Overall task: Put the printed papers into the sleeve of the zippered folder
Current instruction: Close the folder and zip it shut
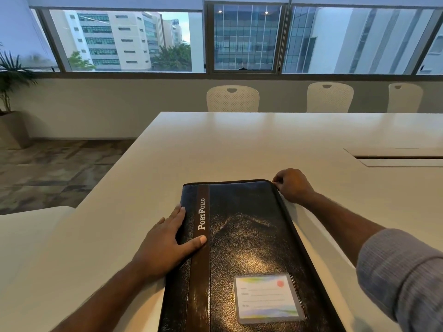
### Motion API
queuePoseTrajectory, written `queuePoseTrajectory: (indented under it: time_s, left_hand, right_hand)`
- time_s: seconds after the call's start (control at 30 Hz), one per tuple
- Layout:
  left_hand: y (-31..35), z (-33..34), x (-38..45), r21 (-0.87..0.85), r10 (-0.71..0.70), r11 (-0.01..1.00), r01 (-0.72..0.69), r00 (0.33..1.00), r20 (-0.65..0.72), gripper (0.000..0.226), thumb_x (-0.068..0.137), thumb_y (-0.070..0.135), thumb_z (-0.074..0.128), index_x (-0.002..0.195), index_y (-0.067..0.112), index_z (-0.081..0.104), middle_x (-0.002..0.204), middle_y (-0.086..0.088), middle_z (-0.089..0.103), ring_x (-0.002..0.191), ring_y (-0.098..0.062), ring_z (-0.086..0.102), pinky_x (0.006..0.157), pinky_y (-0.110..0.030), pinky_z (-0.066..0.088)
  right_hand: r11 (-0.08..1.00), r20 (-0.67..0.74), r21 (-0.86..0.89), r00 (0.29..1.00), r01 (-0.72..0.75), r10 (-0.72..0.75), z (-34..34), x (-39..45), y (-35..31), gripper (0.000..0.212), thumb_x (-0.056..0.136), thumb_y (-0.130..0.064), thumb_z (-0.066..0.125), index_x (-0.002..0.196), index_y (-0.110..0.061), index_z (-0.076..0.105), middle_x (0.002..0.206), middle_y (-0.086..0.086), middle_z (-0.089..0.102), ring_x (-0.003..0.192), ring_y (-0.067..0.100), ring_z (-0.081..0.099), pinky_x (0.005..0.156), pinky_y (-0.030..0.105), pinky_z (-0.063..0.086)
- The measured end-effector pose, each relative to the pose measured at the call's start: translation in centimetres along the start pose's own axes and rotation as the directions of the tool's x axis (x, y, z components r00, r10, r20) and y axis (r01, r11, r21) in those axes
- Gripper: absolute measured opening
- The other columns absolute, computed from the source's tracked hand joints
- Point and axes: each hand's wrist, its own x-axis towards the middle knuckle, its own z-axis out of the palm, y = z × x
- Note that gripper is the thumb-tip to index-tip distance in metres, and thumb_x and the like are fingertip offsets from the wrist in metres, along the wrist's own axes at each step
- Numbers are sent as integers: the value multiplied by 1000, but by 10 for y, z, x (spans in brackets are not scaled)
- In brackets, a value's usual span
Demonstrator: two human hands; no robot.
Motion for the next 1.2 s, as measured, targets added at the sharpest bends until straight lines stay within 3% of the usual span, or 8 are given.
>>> queuePoseTrajectory:
  time_s: [0.23, 0.47, 0.7, 0.87, 1.2]
  left_hand:
    - [6, -4, -4, 10, -3, 1000, 3, 1000, 20, 120, 54, 99, 29, 154, 38, 4, 160, 20, -1, 148, -20, 14, 118, -41, 18]
    - [9, -7, -7, 9, 4, 1000, -4, 1000, 22, 118, 56, 98, 29, 154, 37, 4, 160, 21, -2, 147, -16, 14, 118, -38, 17]
    - [12, -9, -8, 2, -2, 1000, 2, 1000, 22, 125, 49, 102, 24, 154, 37, 3, 159, 21, -3, 147, -14, 13, 117, -36, 16]
    - [11, -8, -7, 16, -16, 1000, 15, 999, 40, 124, 49, 102, 23, 154, 38, 2, 160, 20, -4, 149, -19, 11, 120, -42, 15]
    - [9, -7, -7, 23, -14, 1000, 14, 999, 33, 123, 51, 102, 23, 154, 38, 3, 160, 20, -3, 149, -19, 9, 121, -42, 12]
  right_hand:
    - [984, 192, -68, 970, 162, -146, -9, 24, 5, 15, 89, -12, 63, 98, -12, 75, 98, 6, 74, 84, 19, 62, 78, 35, 53]
    - [903, 398, -258, 889, 344, -225, -26, 50, -15, 16, 91, -23, 62, 103, -23, 73, 105, -4, 70, 96, 15, 59, 90, 36, 50]
    - [879, 398, -255, 872, 403, -284, -18, 58, -28, 18, 91, -25, 62, 106, -23, 72, 109, -5, 70, 99, 15, 59, 88, 30, 47]
    - [868, 396, -245, 862, 432, -317, -6, 65, -45, 19, 90, -30, 62, 104, -25, 73, 109, -5, 70, 101, 16, 59, 89, 35, 49]
    - [811, 421, -227, 805, 540, -418, 18, 73, -89, 21, 90, -33, 61, 105, -25, 72, 111, -2, 70, 102, 19, 61, 88, 38, 50]
